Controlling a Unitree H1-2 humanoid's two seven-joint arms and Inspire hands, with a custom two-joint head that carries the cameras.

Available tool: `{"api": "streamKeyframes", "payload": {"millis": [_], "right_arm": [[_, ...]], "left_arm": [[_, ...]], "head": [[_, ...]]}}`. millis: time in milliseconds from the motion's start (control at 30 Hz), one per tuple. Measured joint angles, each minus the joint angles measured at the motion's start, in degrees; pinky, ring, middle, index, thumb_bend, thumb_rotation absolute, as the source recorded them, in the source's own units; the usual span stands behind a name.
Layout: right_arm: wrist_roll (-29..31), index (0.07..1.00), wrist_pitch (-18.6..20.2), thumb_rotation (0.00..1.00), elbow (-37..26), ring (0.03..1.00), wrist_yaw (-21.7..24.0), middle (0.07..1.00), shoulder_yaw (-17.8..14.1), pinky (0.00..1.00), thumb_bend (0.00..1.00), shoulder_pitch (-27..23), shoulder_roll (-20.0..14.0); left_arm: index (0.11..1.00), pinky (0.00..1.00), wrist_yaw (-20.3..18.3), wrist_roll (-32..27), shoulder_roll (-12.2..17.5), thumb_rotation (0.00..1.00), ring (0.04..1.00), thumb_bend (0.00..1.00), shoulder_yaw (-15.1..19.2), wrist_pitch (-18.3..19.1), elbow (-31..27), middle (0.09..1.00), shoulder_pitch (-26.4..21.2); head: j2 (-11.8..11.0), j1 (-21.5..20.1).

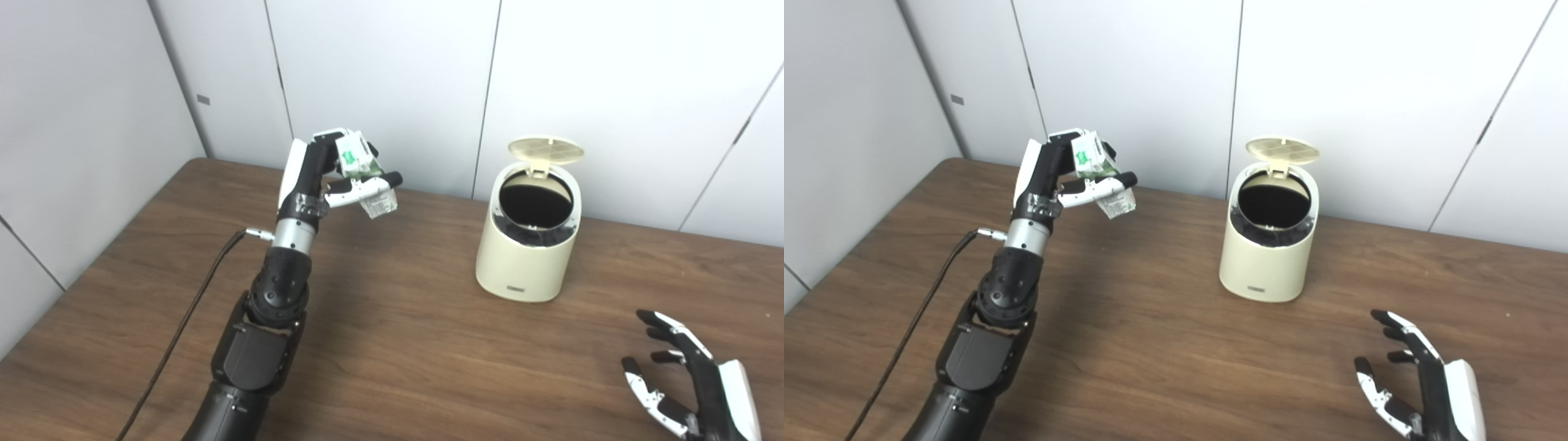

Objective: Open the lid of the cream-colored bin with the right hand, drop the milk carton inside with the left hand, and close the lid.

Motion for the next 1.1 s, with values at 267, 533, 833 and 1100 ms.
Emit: {"api": "streamKeyframes", "payload": {"millis": [267, 533, 833, 1100], "right_arm": [[-0.31, 0.805, 0.09, 0.0, 1.82, 0.802, -1.41, 0.824, 0.63, 0.69, 0.12, -0.84, 0.81], [0.08, 0.819, 1.04, 0.04, 3.77, 0.822, -3.24, 0.837, 1.14, 0.71, 0.12, -2.83, 2.13], [0.62, 0.826, 0.76, 0.31, 5.34, 0.828, -5.95, 0.842, 2.42, 0.72, 0.14, -3.94, 2.23], [0.19, 0.824, -0.35, 0.35, 6.29, 0.824, -8.1, 0.841, 3.63, 0.71, 0.17, -4.68, 2.21]], "left_arm": [[0.477, 0.38, -0.83, -1.45, -5.27, 0.0, 0.419, 0.52, -0.88, -2.6, -4.36, 0.484, -0.01], [0.483, 0.33, -0.15, 1.61, -8.6, 0.0, 0.397, 0.52, -2.83, -7.76, -4.28, 0.476, 0.03], [0.488, 0.36, 0.26, 0.73, -12.03, 0.0, 0.447, 0.51, -3.02, -12.0, -1.39, 0.481, -0.3], [0.485, 0.39, 4.24, 1.04, -14.61, 0.0, 0.465, 0.51, -2.79, -22.15, 5.27, 0.472, -1.54]], "head": [[0.0, -3.33], [-0.35, -6.59], [-0.7, -8.87], [-0.88, -11.25]]}}
